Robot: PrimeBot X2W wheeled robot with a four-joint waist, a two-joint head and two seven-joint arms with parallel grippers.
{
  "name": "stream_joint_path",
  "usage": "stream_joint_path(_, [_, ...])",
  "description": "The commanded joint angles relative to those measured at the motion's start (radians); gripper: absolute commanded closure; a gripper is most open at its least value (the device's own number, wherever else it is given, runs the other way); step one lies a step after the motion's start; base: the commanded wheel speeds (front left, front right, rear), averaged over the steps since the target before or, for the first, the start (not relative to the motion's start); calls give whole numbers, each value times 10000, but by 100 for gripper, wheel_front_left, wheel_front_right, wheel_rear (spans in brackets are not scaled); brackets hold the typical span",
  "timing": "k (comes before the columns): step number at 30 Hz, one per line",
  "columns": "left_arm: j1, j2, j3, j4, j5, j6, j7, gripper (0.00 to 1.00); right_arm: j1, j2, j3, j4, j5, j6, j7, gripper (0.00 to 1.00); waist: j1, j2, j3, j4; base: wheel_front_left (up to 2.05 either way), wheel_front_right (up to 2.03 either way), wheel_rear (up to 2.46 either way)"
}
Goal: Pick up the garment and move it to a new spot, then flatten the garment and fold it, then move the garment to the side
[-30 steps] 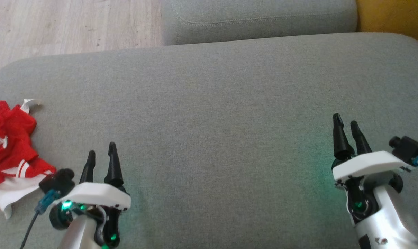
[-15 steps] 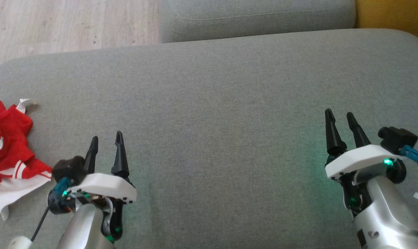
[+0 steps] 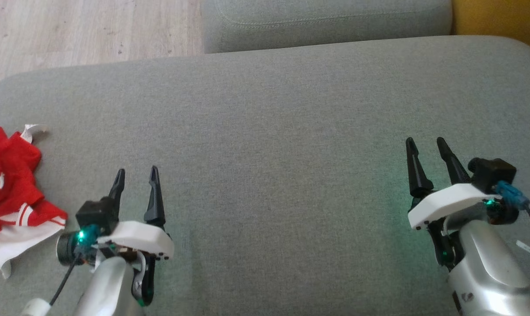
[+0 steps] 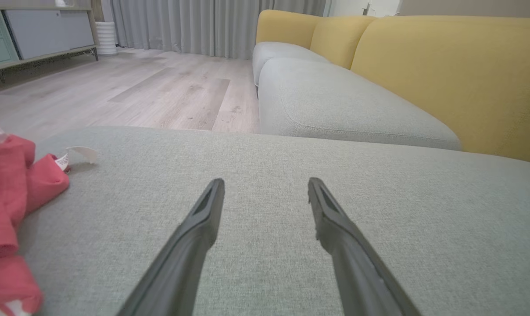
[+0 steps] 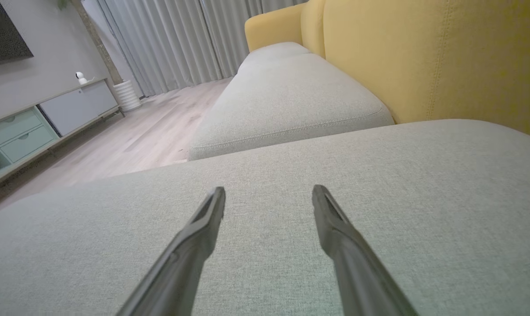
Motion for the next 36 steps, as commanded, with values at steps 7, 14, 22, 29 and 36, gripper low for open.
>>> stream_joint_path(7, [-706, 96, 485, 15, 1004, 141, -341, 0, -747, 45, 161, 14, -1232, -5, -354, 0, 0, 0, 24, -22, 0, 0, 0])
stream_joint_path(14, [-729, 10, 712, 140, 1667, 252, -519, 0, -838, 91, 22, 142, -2008, -5, -532, 0, 0, 0, 19, -13, 0, 0, 0])
stream_joint_path(22, [-382, -165, 1153, 161, 1994, 361, -644, 0, -640, 261, -499, 249, -2538, -6, -655, 0, 0, 0, -84, 55, 0, 0, 0])
stream_joint_path(29, [196, -317, 1618, -127, 1743, 430, -644, 0, -205, 474, -826, 178, -2584, -6, -655, 0, 0, 0, -171, 37, 0, 0, 0])
stream_joint_path(36, [234, -359, 1751, -122, 1879, 346, -644, 0, -196, 467, -775, 154, -2695, -6, -655, 0, 0, 0, -118, 17, 0, 0, 0])
